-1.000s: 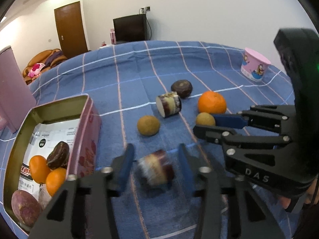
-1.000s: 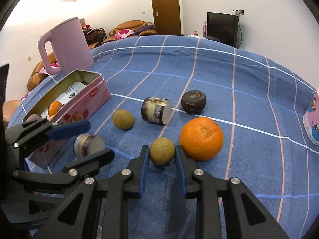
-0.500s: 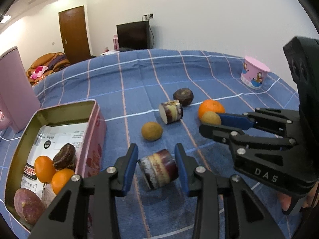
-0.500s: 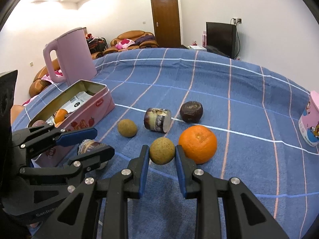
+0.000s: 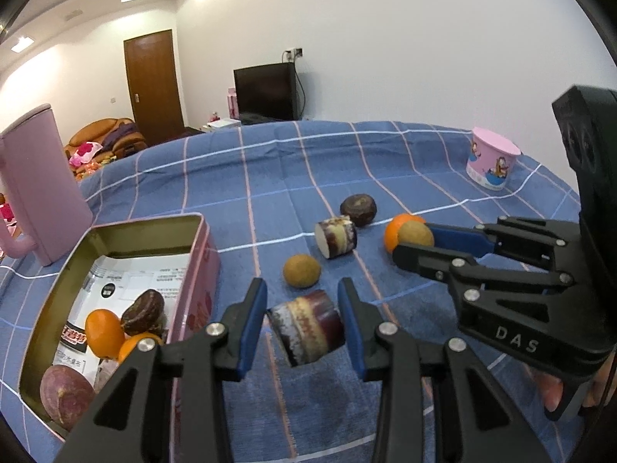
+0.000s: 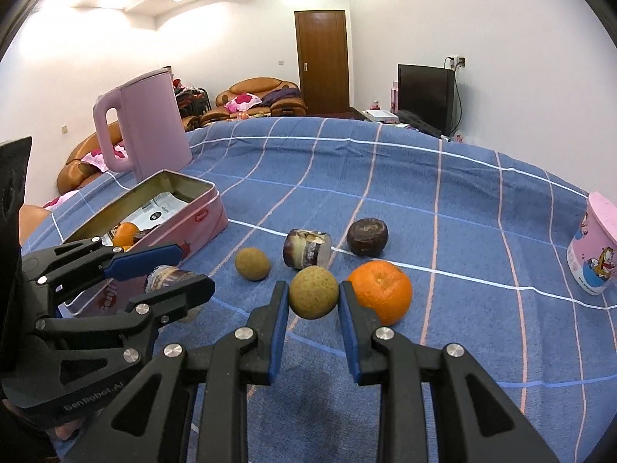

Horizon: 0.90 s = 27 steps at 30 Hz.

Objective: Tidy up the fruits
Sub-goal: 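Lift the roll cake with left gripper while right gripper lifts the tan fruit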

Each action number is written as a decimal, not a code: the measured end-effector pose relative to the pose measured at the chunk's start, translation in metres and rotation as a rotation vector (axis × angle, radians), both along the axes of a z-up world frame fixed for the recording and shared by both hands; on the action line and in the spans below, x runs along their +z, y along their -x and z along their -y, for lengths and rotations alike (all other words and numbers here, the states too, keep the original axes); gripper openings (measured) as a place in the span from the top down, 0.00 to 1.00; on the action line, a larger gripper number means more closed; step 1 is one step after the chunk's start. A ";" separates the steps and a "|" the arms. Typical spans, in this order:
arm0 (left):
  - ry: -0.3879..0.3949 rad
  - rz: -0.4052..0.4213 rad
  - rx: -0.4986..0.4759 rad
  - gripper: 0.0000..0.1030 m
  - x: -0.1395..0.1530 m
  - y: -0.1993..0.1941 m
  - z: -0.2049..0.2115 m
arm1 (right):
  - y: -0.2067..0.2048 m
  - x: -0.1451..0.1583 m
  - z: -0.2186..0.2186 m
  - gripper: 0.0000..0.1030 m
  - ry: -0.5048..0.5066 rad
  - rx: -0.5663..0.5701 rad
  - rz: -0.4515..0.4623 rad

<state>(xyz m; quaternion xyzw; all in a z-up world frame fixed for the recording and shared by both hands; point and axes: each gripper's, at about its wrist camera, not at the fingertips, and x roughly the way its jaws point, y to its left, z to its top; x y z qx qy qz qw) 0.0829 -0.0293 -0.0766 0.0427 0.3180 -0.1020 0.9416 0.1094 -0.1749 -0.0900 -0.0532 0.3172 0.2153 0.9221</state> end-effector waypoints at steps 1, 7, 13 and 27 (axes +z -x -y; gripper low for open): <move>0.001 0.002 0.001 0.62 0.000 0.000 0.000 | 0.001 0.000 0.000 0.73 -0.001 0.000 0.003; 0.005 0.025 0.004 0.62 0.002 0.004 -0.001 | 0.003 0.003 0.001 0.73 -0.008 -0.004 0.023; 0.000 0.053 0.007 0.62 0.005 0.009 -0.002 | 0.008 0.006 0.004 0.73 -0.022 -0.012 0.053; 0.015 0.114 0.019 0.62 0.012 0.019 -0.007 | 0.018 0.012 0.009 0.73 -0.039 -0.027 0.113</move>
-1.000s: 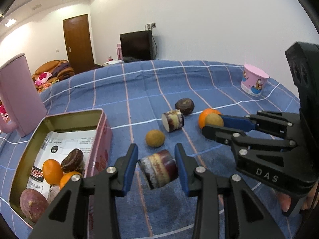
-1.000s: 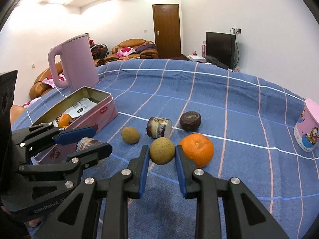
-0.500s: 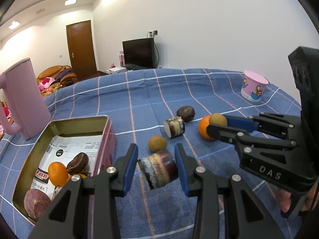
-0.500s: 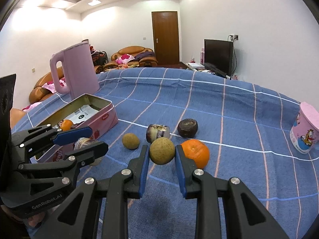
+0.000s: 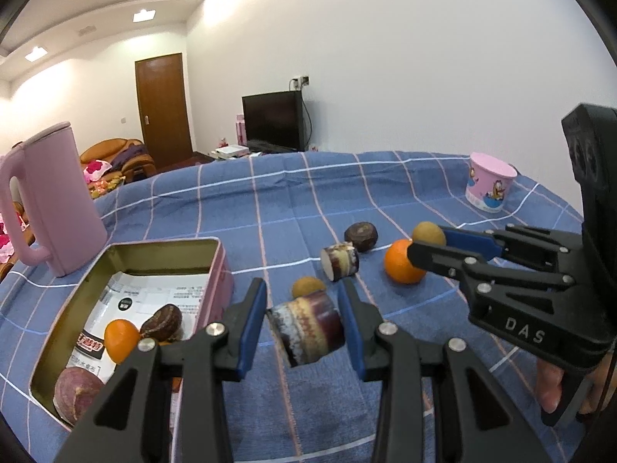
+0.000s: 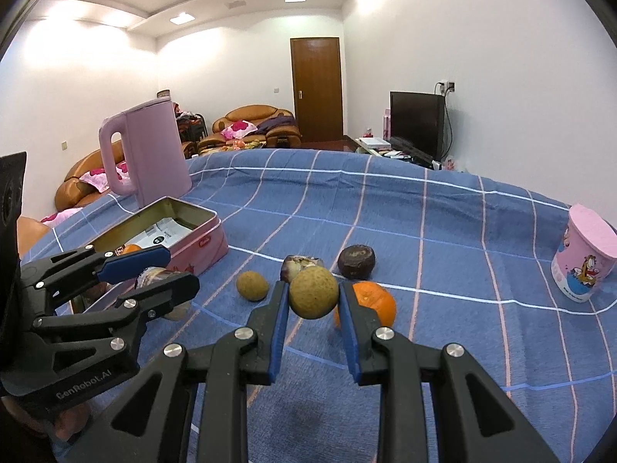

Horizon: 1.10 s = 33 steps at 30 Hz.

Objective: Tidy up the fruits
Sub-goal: 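Lift the roll cake with left gripper while right gripper lifts the tan fruit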

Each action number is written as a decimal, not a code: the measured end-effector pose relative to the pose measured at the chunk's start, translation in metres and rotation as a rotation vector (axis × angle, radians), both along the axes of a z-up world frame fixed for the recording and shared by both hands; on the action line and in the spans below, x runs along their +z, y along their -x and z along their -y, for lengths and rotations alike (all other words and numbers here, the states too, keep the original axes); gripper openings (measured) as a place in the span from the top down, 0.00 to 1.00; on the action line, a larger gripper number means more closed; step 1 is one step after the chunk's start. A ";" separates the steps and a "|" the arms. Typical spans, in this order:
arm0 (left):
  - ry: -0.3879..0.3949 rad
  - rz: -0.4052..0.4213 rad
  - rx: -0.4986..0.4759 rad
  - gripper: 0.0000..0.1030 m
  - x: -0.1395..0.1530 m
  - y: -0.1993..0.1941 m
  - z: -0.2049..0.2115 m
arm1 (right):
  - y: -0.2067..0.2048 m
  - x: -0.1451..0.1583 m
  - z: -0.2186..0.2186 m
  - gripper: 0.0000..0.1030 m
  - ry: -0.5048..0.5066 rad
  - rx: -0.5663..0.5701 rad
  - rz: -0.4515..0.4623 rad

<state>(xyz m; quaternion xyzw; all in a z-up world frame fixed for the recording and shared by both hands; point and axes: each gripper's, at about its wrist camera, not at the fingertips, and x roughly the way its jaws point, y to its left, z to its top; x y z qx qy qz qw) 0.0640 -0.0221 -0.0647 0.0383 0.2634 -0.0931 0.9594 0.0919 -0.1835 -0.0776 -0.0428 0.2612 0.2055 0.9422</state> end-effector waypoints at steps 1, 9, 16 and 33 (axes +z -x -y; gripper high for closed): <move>0.000 0.003 0.001 0.62 0.000 0.001 0.000 | 0.001 0.000 0.000 0.73 -0.001 -0.002 0.005; 0.004 0.035 0.007 0.62 0.003 0.006 -0.002 | 0.005 0.004 0.003 0.73 -0.009 -0.012 0.034; 0.007 0.057 0.014 0.62 0.005 0.009 -0.003 | 0.008 0.005 0.005 0.73 -0.013 -0.015 0.052; 0.012 0.129 0.028 0.62 0.011 0.021 -0.004 | 0.021 0.010 0.009 0.73 -0.017 -0.022 0.120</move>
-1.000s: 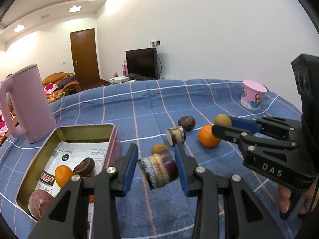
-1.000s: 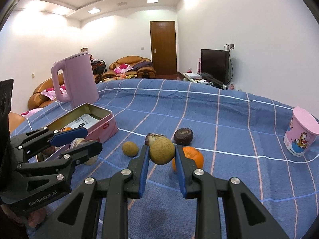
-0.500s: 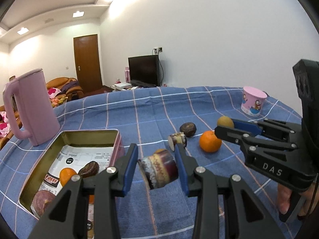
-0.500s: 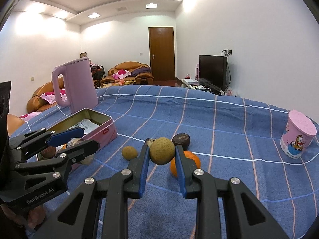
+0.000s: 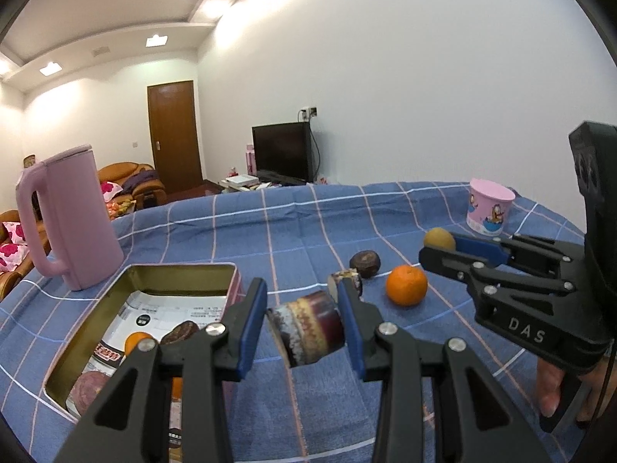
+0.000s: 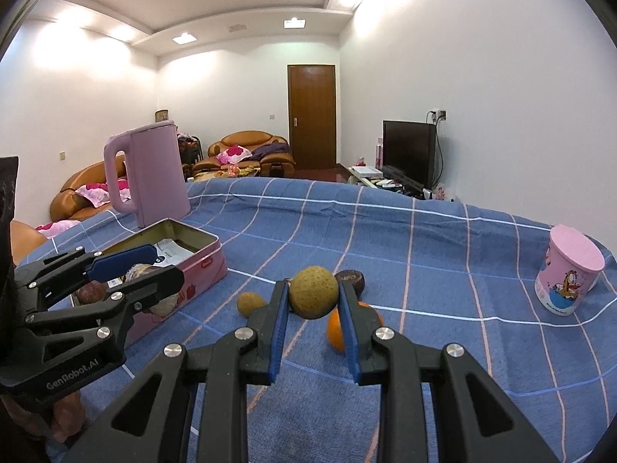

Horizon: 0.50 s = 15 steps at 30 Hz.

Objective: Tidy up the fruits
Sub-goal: 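Lift the roll cake with left gripper while right gripper lifts the tan fruit, then carry the roll cake in left gripper over the tin while right gripper carries the tan fruit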

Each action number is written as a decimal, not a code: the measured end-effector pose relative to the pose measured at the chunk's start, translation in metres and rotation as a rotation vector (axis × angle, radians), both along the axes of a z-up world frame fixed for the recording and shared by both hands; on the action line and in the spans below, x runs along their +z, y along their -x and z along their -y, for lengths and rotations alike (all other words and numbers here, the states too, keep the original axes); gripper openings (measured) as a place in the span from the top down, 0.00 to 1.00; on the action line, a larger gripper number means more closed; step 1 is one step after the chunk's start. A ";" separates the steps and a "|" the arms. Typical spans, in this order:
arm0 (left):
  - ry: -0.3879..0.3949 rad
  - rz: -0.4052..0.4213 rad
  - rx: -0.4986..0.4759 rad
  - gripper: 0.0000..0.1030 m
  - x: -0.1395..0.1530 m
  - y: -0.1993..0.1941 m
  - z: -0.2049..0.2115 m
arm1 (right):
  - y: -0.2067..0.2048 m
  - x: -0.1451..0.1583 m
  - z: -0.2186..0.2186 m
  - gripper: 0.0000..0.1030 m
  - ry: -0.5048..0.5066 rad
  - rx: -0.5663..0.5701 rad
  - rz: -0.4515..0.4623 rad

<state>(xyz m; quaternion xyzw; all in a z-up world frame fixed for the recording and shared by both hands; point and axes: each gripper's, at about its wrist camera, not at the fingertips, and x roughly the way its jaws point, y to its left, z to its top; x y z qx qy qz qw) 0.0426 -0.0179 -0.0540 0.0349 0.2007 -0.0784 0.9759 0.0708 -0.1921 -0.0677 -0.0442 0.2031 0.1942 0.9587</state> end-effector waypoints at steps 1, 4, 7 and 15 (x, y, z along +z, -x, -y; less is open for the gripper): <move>0.000 0.006 0.002 0.62 0.000 0.001 0.000 | 0.001 0.000 0.000 0.73 0.000 0.000 0.004; 0.002 0.014 0.005 0.62 0.001 0.002 -0.001 | 0.001 0.001 0.000 0.73 0.003 0.001 0.011; 0.004 0.013 0.006 0.62 0.001 0.002 -0.001 | 0.002 0.001 -0.001 0.73 0.006 0.001 0.013; -0.006 -0.009 0.024 0.62 0.001 0.000 -0.005 | 0.000 0.000 -0.010 0.73 0.037 0.027 -0.005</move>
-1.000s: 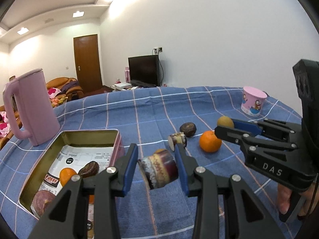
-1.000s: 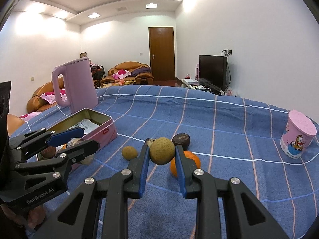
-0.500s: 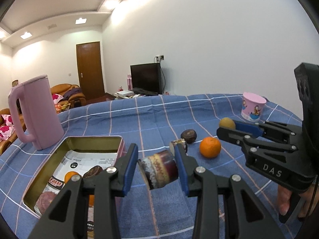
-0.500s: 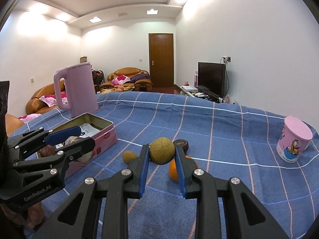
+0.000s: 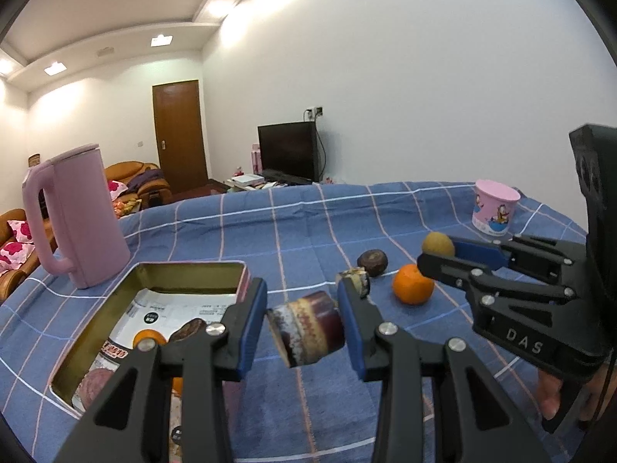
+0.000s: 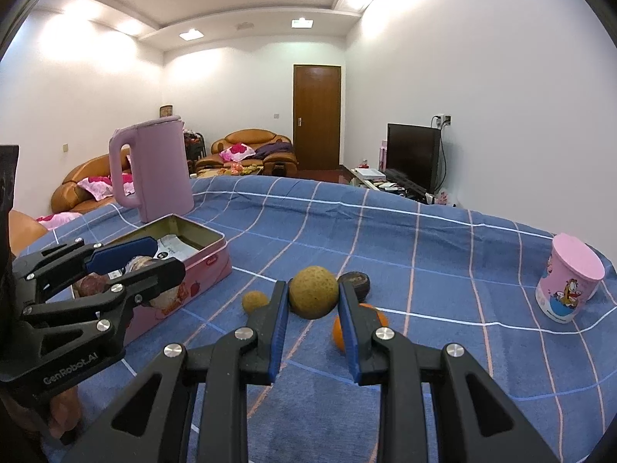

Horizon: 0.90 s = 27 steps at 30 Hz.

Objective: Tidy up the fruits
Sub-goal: 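Carry the roll cake in left gripper over the tin while right gripper carries the tan fruit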

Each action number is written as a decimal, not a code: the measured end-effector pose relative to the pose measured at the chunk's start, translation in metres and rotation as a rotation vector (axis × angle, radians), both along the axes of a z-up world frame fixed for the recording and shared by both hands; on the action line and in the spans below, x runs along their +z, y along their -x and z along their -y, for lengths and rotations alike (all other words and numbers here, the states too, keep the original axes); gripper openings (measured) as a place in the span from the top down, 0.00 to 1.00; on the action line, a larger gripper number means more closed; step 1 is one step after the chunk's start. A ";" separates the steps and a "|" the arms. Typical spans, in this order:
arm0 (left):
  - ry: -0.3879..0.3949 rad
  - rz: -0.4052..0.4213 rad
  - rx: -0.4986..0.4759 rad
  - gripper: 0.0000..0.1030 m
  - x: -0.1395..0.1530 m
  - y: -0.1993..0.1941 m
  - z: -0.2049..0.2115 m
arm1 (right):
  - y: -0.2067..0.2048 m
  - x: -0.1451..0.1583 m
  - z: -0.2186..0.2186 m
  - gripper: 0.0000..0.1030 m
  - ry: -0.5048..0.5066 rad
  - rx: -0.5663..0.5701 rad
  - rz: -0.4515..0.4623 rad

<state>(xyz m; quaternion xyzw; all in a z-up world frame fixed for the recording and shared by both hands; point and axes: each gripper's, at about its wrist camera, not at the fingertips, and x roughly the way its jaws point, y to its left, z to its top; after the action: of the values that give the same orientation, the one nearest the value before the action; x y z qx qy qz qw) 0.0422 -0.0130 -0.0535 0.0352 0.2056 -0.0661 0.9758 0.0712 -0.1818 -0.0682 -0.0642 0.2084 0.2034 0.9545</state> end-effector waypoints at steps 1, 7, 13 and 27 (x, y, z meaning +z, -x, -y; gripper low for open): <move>-0.004 -0.003 0.004 0.62 0.000 0.000 -0.001 | 0.000 0.000 -0.002 0.73 0.005 0.006 -0.003; -0.016 -0.019 0.043 0.62 -0.001 0.000 -0.016 | -0.004 -0.002 -0.018 0.73 0.022 0.049 -0.027; -0.009 -0.031 0.095 0.62 0.005 -0.003 -0.044 | -0.007 -0.002 -0.043 0.73 0.052 0.103 -0.041; -0.004 -0.044 0.256 0.62 0.020 -0.014 -0.121 | -0.014 0.014 -0.101 0.73 0.052 0.218 -0.044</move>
<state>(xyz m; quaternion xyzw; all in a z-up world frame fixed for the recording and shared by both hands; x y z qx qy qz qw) 0.0567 0.1082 -0.0336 0.0094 0.2297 0.0586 0.9715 0.0852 -0.0804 -0.0544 -0.1066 0.2264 0.3019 0.9199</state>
